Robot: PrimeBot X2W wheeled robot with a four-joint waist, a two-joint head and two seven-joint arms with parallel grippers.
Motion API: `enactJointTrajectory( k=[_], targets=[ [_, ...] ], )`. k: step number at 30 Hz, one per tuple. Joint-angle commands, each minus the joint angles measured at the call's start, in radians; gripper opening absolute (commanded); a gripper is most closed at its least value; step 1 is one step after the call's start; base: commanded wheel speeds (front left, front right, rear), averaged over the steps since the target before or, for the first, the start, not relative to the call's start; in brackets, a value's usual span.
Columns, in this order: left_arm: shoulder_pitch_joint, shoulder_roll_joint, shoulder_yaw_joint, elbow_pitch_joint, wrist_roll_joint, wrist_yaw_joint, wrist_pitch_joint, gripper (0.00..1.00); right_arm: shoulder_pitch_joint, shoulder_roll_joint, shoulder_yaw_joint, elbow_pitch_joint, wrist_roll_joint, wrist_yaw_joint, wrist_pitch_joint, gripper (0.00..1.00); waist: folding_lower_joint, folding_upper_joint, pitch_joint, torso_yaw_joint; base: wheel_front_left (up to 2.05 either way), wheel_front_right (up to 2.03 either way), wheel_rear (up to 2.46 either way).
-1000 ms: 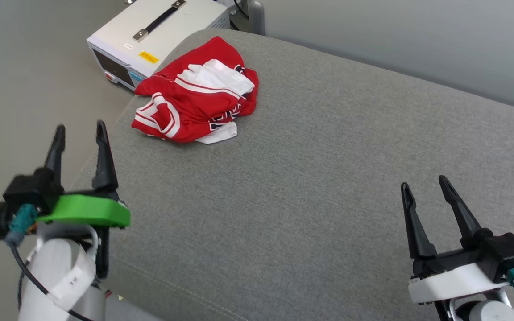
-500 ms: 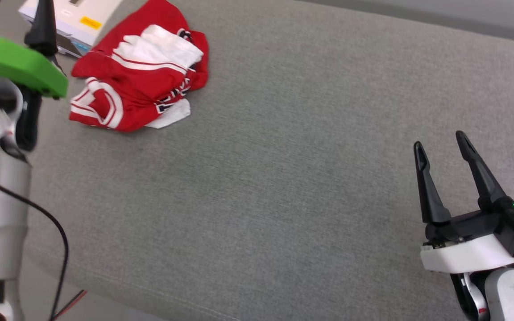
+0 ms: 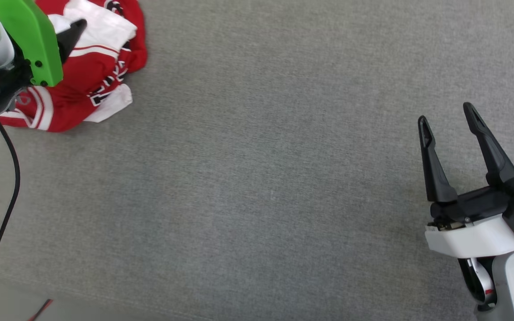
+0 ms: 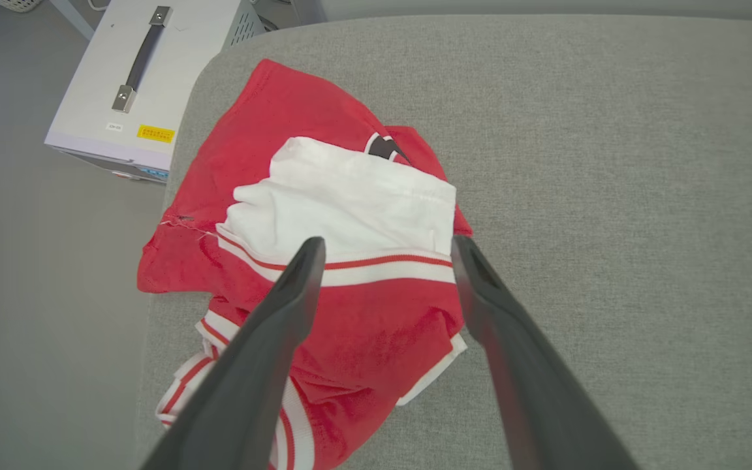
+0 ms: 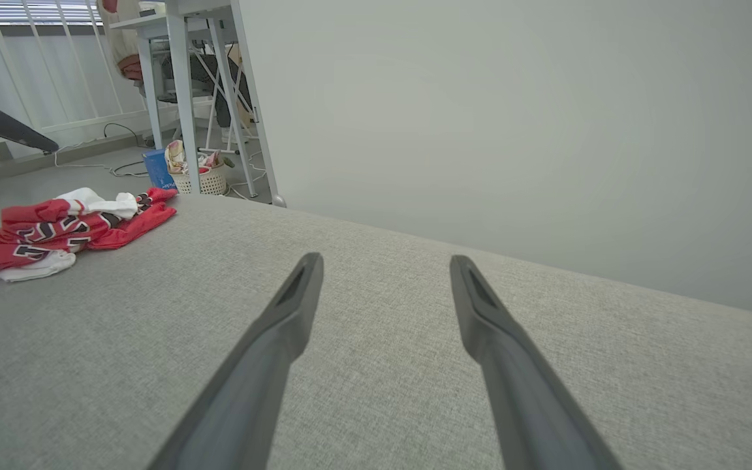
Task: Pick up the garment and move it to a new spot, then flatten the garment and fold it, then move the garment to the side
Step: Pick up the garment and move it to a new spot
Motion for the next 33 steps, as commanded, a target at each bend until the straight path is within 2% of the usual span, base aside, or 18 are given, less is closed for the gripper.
enactJointTrajectory(
  k=[1, 3, 8, 16, 17, 19, 27, 33],
  targets=[
    [-0.023, 0.007, -0.019, 0.01, -0.03, -0.003, 0.04, 1.0, -0.027, -0.005, 0.001, -0.009, -0.007, -0.001, -0.009, 1.0, -0.0001, 0.0, 0.062, -0.049, 0.0, 0.0, 0.0],
    [-0.03, 0.011, -0.053, 0.019, -0.058, -0.003, 0.099, 1.0, -0.038, -0.006, 0.002, -0.011, -0.007, -0.001, -0.009, 1.0, -0.0001, 0.0, 0.082, -0.061, 0.0, 0.0, 0.0],
    [-0.028, 0.032, -0.125, 0.068, -0.064, -0.003, 0.168, 1.0, -0.061, -0.007, 0.008, -0.011, -0.005, -0.001, -0.009, 1.0, -0.0001, 0.0, 0.12, -0.085, 0.0, 0.0, 0.0],
    [0.019, 0.025, -0.205, 0.178, -0.075, -0.003, 0.182, 1.0, -0.079, 0.0, 0.008, -0.007, -0.002, -0.001, -0.009, 1.0, -0.0001, 0.0, 0.14, -0.097, 0.0, 0.0, 0.0],
    [0.019, 0.022, -0.21, 0.185, -0.08, -0.003, 0.176, 0.8, -0.079, 0.0, 0.007, -0.006, -0.001, -0.001, -0.009, 1.0, -0.0001, 0.0, 0.14, -0.095, 0.0, 0.0, 0.0],
    [0.012, 0.021, -0.215, 0.189, -0.086, -0.003, 0.147, 0.0, -0.079, 0.001, 0.005, -0.004, -0.001, -0.001, -0.009, 1.0, -0.0001, 0.0, 0.136, -0.09, 0.0, 0.0, 0.0],
    [-0.041, 0.049, -0.265, 0.128, -0.065, -0.003, -0.026, 0.0, -0.063, 0.013, 0.01, 0.016, 0.011, -0.001, -0.009, 1.0, -0.0001, 0.0, 0.058, -0.059, 0.0, 0.0, 0.0],
    [-0.061, 0.078, -0.335, 0.023, -0.047, -0.003, -0.127, 0.0, -0.036, 0.037, 0.019, 0.032, 0.023, -0.001, -0.009, 1.0, -0.0001, 0.0, -0.029, -0.053, 0.0, 0.0, 0.0]
  ],
)
